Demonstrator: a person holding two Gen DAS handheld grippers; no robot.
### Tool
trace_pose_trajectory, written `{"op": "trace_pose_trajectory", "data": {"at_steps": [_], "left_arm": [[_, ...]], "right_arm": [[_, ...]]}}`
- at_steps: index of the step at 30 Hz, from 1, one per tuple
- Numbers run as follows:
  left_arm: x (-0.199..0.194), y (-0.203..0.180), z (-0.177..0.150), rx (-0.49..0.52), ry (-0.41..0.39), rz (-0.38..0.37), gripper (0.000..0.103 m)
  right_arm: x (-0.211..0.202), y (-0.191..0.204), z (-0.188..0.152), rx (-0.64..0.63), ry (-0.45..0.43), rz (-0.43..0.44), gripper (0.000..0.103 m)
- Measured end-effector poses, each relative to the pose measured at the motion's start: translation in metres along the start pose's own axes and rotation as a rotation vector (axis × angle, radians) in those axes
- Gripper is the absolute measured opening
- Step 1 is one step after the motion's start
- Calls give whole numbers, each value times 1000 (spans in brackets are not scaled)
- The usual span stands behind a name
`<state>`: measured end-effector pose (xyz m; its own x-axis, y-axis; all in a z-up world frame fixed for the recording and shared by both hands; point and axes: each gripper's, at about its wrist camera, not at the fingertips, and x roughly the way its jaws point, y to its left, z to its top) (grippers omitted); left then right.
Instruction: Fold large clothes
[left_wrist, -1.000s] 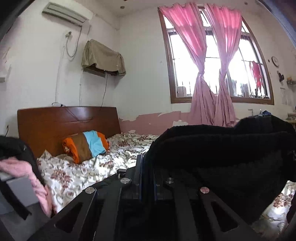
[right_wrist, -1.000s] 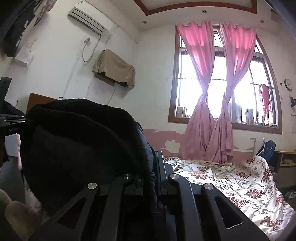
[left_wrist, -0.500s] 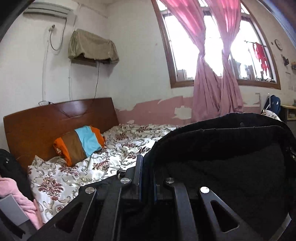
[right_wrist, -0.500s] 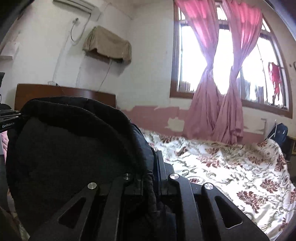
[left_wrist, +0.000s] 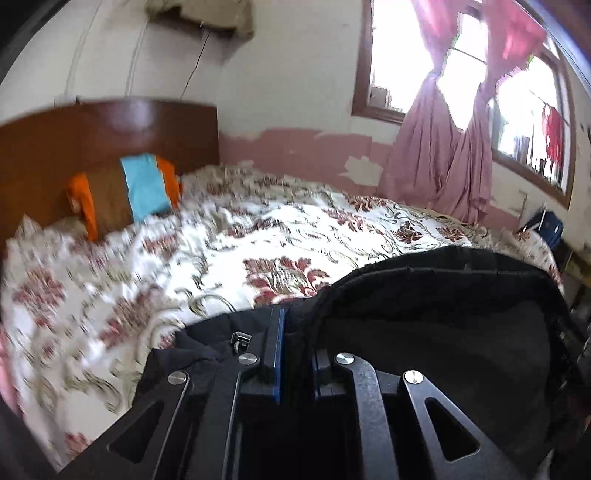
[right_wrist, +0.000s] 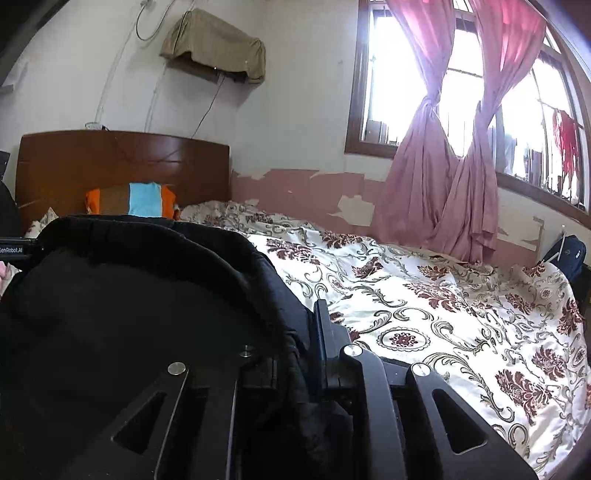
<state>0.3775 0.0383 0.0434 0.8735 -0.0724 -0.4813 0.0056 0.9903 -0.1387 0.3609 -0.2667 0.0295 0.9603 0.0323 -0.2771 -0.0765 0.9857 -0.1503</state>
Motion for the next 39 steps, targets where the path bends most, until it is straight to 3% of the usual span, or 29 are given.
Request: {"op": "trace_pose_trajectory", "data": {"at_steps": [10,11,13,14,15,17,18,22,25,29,32,37,39], "left_arm": [[15,-2,-4,10,27,24,14],[14,-1,-3,3,29,18,22],[12,0,-3,-13,24,4,53],[8,2,-4,-26,8,-3,83],[3,3,-5,-42,-19,-8,98],[-6,6,-7,-62,-64,-32,99],[-7,7,-7,-63,-64,-47,99],[-10,5,-14,-38,-22,-51,99],[-20,1,-21,0,-30,-47,99],[-37,-9,-32,53,-46,-83,99],[-49,-20,-44,105,-47,-136,99],[-48,-41,-67,194,24,-241,99],[-41,-48,-74,214,54,-239,99]], "right_arm": [[16,10,9,-62,44,-27,12],[16,11,9,-65,50,-33,15],[16,11,9,-64,55,-50,20],[16,11,8,-60,57,-57,28],[14,10,8,-54,53,-60,35],[6,7,9,-37,14,-58,78],[0,5,10,-28,-16,-59,86],[-23,0,12,-11,-90,-43,87],[-38,0,9,-10,-91,-5,89],[-54,4,-1,-44,-57,99,91],[-63,14,-13,-109,16,235,91],[-56,34,-31,-247,73,256,91],[-50,38,-32,-253,95,262,91]]}}
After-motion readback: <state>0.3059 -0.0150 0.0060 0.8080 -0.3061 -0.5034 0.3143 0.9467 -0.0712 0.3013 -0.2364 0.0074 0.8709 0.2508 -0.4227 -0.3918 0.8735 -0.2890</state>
